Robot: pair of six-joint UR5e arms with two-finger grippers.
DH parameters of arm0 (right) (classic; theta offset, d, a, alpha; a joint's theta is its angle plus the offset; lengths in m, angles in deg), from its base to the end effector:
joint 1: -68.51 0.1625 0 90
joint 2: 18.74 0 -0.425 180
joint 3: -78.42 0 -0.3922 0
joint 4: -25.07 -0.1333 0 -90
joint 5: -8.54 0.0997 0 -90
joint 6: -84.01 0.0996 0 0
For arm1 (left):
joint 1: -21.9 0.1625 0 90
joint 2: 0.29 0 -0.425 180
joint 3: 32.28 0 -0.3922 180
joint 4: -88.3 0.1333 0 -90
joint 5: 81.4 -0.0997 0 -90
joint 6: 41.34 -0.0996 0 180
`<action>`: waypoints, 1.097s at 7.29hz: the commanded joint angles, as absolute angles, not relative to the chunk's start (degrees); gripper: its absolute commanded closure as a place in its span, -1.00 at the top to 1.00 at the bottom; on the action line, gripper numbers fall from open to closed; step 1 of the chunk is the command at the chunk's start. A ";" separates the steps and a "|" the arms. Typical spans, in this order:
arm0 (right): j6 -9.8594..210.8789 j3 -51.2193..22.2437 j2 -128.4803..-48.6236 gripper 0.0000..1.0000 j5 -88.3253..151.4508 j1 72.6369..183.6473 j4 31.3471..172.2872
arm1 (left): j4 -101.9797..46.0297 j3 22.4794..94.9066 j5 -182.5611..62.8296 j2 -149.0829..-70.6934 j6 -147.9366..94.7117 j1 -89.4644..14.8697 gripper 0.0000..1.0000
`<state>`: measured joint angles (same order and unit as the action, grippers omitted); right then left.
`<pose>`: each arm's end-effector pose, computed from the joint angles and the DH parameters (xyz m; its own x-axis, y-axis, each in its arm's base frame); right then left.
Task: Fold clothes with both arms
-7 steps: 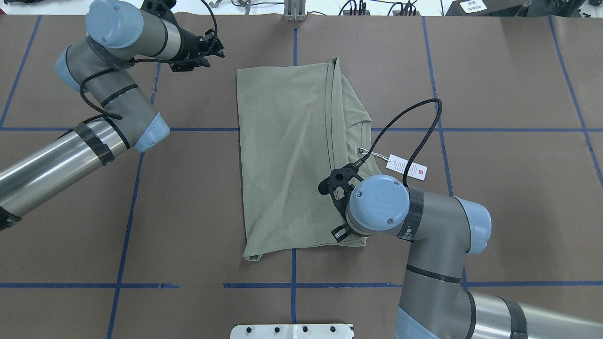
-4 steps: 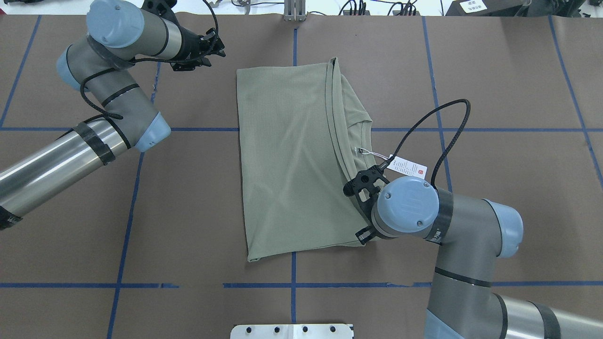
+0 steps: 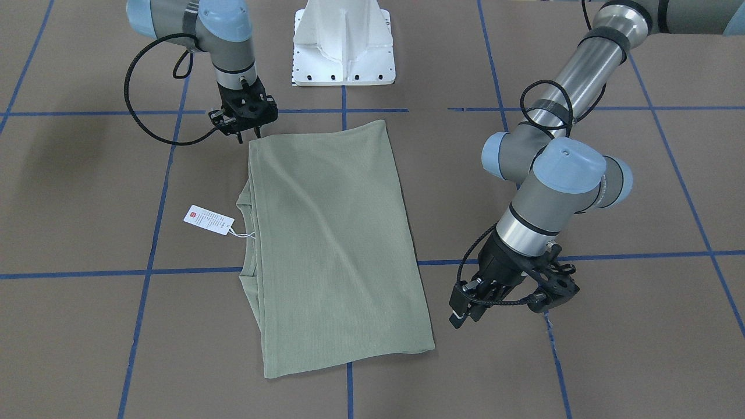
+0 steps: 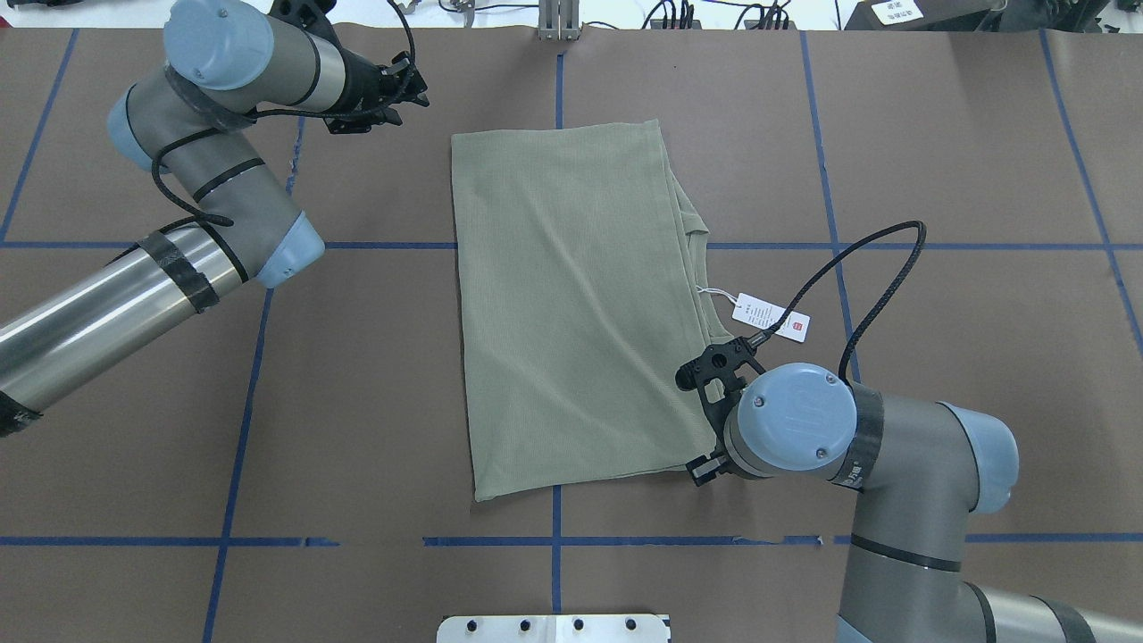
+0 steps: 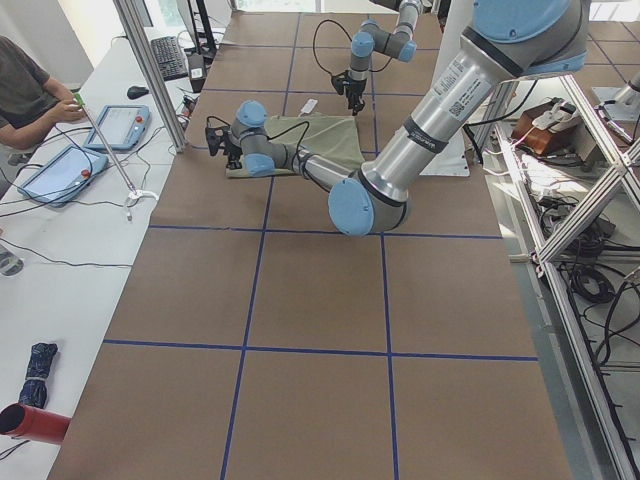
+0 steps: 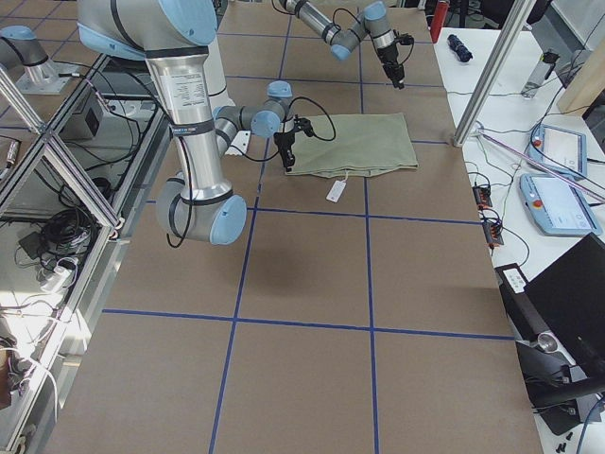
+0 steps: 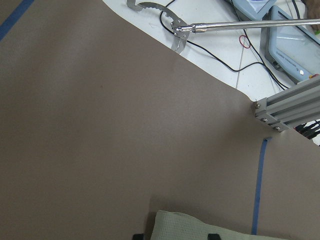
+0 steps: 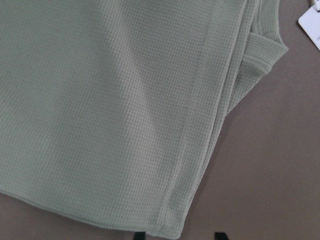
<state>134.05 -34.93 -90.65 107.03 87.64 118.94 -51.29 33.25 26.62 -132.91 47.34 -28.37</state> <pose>-0.4950 -0.2972 0.3242 0.7275 -0.4200 0.5425 0.2977 0.9057 0.3019 0.4235 -0.6699 0.2967 0.2547 -0.2722 -0.9279 0.5426 0.8345 -0.0958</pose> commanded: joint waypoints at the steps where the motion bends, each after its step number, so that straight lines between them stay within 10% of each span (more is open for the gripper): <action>1: 135.50 -35.05 -88.46 1.00 106.98 88.37 118.85 | -51.35 33.29 26.62 -132.83 47.34 -28.38 0.05; 8: 204.06 -31.01 -87.91 0.99 103.38 86.27 109.98 | -51.27 33.73 26.62 -132.92 47.34 -28.29 0.05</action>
<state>199.60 -31.94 -87.68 104.31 86.74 111.02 -51.28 33.68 26.62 -132.91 47.34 -28.35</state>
